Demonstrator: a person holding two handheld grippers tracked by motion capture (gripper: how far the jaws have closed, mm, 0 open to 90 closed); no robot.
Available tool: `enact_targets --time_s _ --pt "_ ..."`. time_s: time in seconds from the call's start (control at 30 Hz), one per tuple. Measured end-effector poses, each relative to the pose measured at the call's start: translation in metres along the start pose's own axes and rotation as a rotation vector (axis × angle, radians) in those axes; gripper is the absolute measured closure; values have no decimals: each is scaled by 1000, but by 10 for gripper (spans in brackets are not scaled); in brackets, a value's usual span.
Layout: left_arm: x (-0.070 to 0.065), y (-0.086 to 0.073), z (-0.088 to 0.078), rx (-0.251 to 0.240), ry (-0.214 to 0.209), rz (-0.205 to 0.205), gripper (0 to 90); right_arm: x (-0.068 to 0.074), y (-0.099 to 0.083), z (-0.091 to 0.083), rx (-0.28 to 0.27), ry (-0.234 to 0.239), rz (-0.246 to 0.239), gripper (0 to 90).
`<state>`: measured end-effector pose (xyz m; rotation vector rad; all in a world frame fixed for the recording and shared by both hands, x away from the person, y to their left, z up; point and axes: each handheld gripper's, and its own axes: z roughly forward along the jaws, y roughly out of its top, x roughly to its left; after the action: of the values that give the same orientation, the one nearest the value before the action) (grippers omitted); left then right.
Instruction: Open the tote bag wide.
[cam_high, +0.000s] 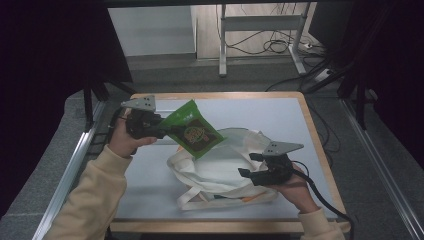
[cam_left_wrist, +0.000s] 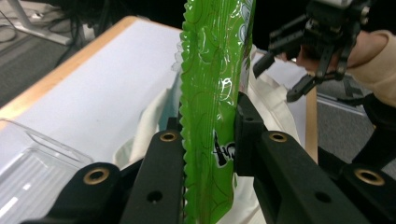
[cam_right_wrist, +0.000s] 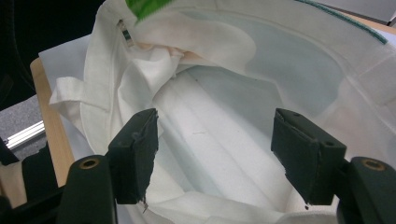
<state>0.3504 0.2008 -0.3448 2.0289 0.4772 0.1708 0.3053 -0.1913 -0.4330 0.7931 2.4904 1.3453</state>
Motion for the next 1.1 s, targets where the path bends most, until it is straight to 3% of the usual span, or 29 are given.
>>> enact_targets --time_s 0.4,1.1 --pt "14 0 -19 -28 63 -27 771 3 -2 3 6 14 -13 309" --pt "28 0 -30 -46 101 -49 770 3 -3 5 21 15 -15 298"
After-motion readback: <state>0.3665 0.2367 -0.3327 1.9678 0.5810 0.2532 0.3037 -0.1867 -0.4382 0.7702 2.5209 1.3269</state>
